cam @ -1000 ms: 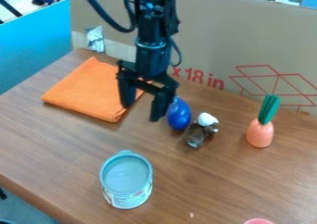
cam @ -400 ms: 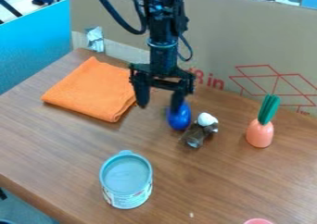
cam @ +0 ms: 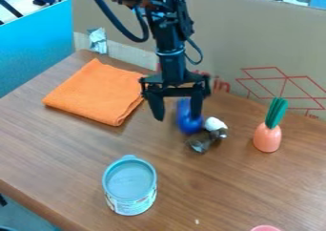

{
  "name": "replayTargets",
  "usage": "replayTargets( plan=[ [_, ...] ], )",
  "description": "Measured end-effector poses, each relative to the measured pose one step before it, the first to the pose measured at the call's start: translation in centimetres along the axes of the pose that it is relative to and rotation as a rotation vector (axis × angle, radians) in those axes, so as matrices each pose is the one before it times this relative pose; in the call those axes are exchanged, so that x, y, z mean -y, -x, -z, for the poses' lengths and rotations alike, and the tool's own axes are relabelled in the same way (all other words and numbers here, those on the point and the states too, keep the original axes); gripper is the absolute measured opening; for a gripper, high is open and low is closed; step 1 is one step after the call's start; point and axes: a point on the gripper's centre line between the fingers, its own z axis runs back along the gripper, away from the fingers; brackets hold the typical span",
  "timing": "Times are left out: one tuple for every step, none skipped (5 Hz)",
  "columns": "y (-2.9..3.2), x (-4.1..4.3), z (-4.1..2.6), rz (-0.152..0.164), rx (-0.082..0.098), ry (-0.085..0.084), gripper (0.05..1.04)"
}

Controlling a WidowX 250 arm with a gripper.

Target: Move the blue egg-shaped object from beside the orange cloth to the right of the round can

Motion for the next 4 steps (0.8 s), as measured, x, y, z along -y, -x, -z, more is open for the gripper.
replayTargets(
  plan=[
    [-0.461,0.254,-0.139,-0.0431,0.0069,0.0022,1.001],
    [-1.192,0.013,0.855,-0.0263,-0.0089,-0.0243,1.001],
    [-0.714,0.280,0.743,-0.0133,-0.0082,-0.0047,1.001],
    [-0.445,0.241,0.541,-0.0036,-0.0124,-0.0120,1.001]
  ],
)
